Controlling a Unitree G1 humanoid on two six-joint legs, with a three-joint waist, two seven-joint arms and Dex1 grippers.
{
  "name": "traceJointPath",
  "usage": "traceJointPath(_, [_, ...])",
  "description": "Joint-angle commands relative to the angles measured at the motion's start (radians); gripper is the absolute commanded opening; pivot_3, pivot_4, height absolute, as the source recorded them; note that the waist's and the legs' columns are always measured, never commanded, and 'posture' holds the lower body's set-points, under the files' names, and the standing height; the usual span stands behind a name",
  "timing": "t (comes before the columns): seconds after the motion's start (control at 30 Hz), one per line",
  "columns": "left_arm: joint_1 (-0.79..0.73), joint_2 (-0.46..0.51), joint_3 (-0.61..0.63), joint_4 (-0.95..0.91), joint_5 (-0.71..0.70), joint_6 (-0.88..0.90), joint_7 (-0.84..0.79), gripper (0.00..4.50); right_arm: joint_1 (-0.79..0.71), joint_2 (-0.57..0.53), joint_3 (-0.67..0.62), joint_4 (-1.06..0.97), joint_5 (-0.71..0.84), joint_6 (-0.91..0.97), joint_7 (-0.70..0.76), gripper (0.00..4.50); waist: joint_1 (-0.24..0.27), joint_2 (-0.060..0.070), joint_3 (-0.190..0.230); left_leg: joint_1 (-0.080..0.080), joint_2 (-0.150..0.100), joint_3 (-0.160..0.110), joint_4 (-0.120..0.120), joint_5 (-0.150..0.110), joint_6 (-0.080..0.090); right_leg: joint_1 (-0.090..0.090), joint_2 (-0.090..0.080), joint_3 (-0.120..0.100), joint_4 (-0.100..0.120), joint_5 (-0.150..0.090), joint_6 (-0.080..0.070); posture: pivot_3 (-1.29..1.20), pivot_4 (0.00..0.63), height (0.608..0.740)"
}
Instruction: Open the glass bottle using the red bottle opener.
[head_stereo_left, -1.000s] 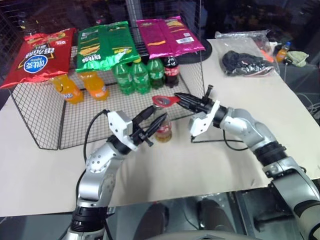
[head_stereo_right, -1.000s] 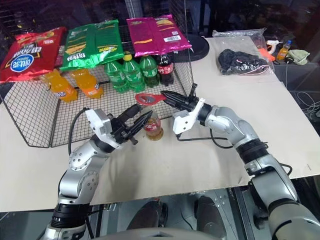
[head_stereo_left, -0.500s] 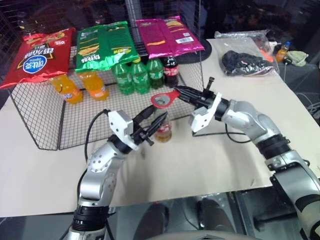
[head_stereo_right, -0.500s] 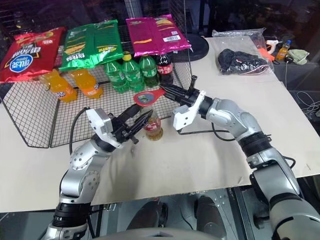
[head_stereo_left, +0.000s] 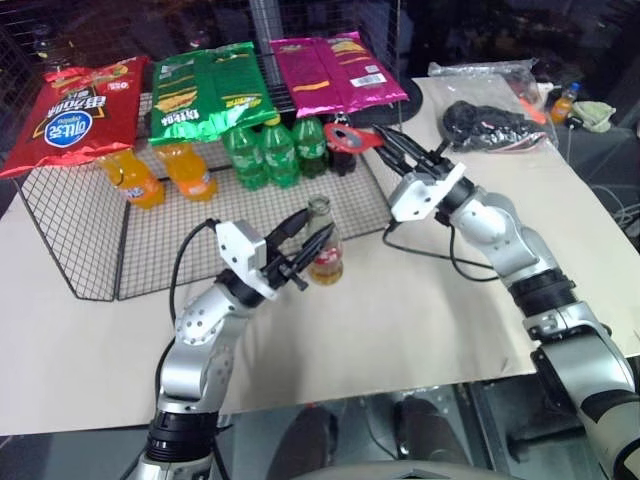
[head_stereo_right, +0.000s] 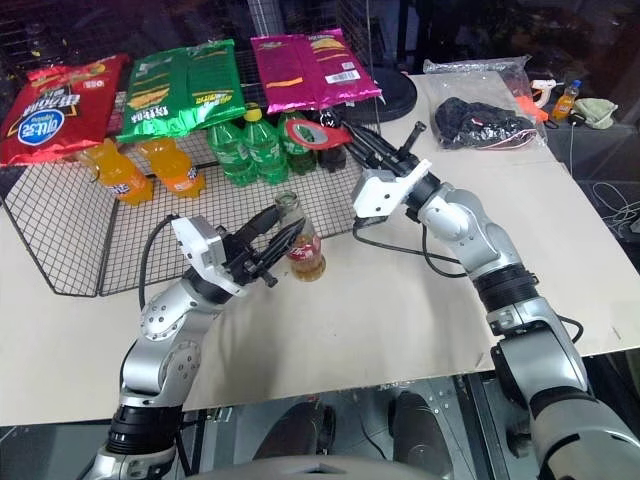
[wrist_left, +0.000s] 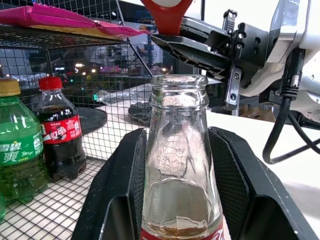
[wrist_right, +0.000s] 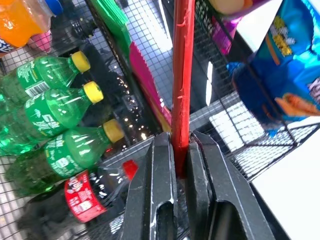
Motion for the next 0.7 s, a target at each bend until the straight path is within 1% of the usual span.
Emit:
traceJointPath(0.03, [0.012, 0.004, -0.004, 0.016, 0.020, 0.003, 0.008, 2.12, 0.013, 0.011, -0.026, -0.041, 0.041, 0.022, 0.002, 0.00, 0.000, 0.000, 0.000, 0.000, 0.000, 0.000, 0.000, 0.000, 0.000, 0.000, 0.000, 0.000, 0.000, 0.000, 0.000, 0.00, 0.150, 0.740])
traceJointPath(0.07, [0.012, 0.004, -0.003, 0.018, 0.020, 0.001, 0.007, 2.49, 0.017, 0.013, -0.026, -0.045, 0.043, 0.027, 0.004, 0.00, 0.000, 0.000, 0.000, 0.000, 0.000, 0.000, 0.000, 0.000, 0.000, 0.000, 0.000, 0.000, 0.000, 0.000, 0.000, 0.00, 0.150, 0.740])
traceJointPath(0.1, [0.011, 0.004, -0.002, 0.020, 0.020, 0.000, 0.007, 2.69, 0.019, 0.014, -0.026, -0.049, 0.044, 0.031, 0.005, 0.00, -0.001, 0.000, 0.000, 0.000, 0.000, 0.000, 0.000, 0.000, 0.000, 0.000, 0.000, 0.000, 0.000, 0.000, 0.000, 0.00, 0.150, 0.740])
traceJointPath(0.17, [0.010, 0.004, -0.001, 0.023, 0.024, -0.003, 0.005, 3.68, 0.024, 0.016, -0.025, -0.053, 0.047, 0.038, 0.008, 0.00, -0.001, 0.000, 0.001, -0.001, 0.000, 0.000, 0.000, 0.000, 0.000, -0.001, 0.000, 0.000, 0.000, 0.000, 0.000, 0.00, 0.150, 0.740])
traceJointPath(0.2, [0.010, 0.004, -0.001, 0.025, 0.025, -0.004, 0.003, 4.04, 0.025, 0.017, -0.025, -0.054, 0.050, 0.041, 0.010, 0.00, -0.001, 0.000, 0.001, -0.001, 0.000, 0.000, 0.000, 0.000, 0.000, -0.001, 0.000, 0.000, 0.000, 0.000, 0.000, 0.00, 0.150, 0.740])
traceJointPath(0.47, [0.016, 0.004, -0.002, 0.021, 0.028, -0.009, -0.008, 4.04, 0.033, 0.018, -0.024, -0.050, 0.061, 0.050, 0.019, 0.00, -0.001, 0.000, 0.001, -0.001, 0.000, 0.000, -0.001, 0.000, 0.000, -0.001, 0.000, 0.000, -0.001, 0.000, 0.000, 0.00, 0.150, 0.740])
traceJointPath(0.57, [0.026, 0.008, -0.003, 0.011, 0.029, -0.005, -0.010, 4.04, 0.046, 0.023, -0.026, -0.047, 0.089, 0.061, 0.040, 0.00, -0.001, 0.000, 0.001, -0.001, 0.000, 0.000, -0.001, 0.000, 0.000, -0.001, 0.000, 0.000, -0.001, 0.000, 0.000, 0.00, 0.150, 0.740])
traceJointPath(0.63, [0.039, 0.017, -0.003, -0.002, 0.031, 0.003, -0.013, 4.04, 0.072, 0.032, -0.023, -0.053, 0.153, 0.095, 0.103, 0.00, -0.001, 0.000, 0.001, -0.001, 0.000, 0.000, -0.001, 0.000, 0.000, -0.001, 0.000, 0.000, -0.001, 0.000, 0.000, 0.00, 0.150, 0.740])
traceJointPath(0.7, [0.056, 0.030, 0.000, -0.012, 0.036, 0.009, -0.016, 4.04, 0.120, 0.044, -0.016, -0.074, 0.250, 0.183, 0.207, 0.00, -0.001, 0.000, 0.001, -0.001, 0.000, 0.000, -0.001, 0.000, 0.000, -0.001, 0.000, 0.000, -0.001, 0.000, 0.000, 0.00, 0.150, 0.740])
